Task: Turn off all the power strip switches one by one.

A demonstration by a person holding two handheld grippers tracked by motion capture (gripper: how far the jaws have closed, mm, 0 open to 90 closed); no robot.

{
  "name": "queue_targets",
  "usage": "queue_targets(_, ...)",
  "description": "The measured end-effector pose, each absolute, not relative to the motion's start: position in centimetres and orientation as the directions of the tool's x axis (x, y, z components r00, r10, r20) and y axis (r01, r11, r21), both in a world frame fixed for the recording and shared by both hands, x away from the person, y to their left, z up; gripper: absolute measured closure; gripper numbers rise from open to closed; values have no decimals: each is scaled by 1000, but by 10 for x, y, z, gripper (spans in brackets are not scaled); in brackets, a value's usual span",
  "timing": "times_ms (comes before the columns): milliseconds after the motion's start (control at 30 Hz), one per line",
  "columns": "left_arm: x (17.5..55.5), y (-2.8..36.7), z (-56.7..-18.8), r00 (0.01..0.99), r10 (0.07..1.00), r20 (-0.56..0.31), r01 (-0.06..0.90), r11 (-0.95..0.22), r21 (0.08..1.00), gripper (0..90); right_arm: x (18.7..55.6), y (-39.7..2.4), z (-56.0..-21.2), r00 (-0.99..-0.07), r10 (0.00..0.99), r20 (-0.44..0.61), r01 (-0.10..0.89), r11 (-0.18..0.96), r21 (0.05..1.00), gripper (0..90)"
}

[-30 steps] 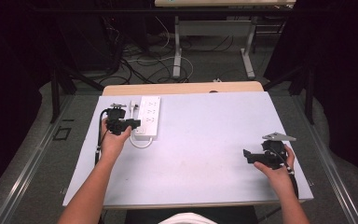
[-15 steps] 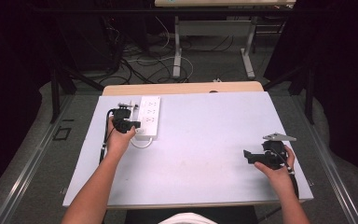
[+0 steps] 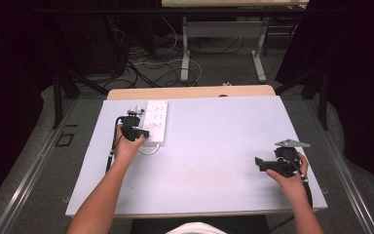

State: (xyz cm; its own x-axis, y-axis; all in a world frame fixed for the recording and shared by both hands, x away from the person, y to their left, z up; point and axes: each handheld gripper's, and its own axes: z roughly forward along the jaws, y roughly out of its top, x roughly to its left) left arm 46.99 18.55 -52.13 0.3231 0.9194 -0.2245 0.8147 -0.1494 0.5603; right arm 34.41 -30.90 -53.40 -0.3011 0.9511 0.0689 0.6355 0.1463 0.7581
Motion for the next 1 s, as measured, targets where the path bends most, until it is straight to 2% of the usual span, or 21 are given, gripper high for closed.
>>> queue_targets(367,468,183,-523,310,927,-212,817,-146,558,900,344,-308,-535,-305,950,65,639,154,753,7)
queue_targets(433,466,184,-524,312,928,-206,792,-134,596,900,344,-308,-535,-308,949,63,635,156,757,7)
queue_targets(1000,481,196,-505,275,927,-254,759,-47,650,900,345,-306,-536,-312,948,63,635,158,756,7)
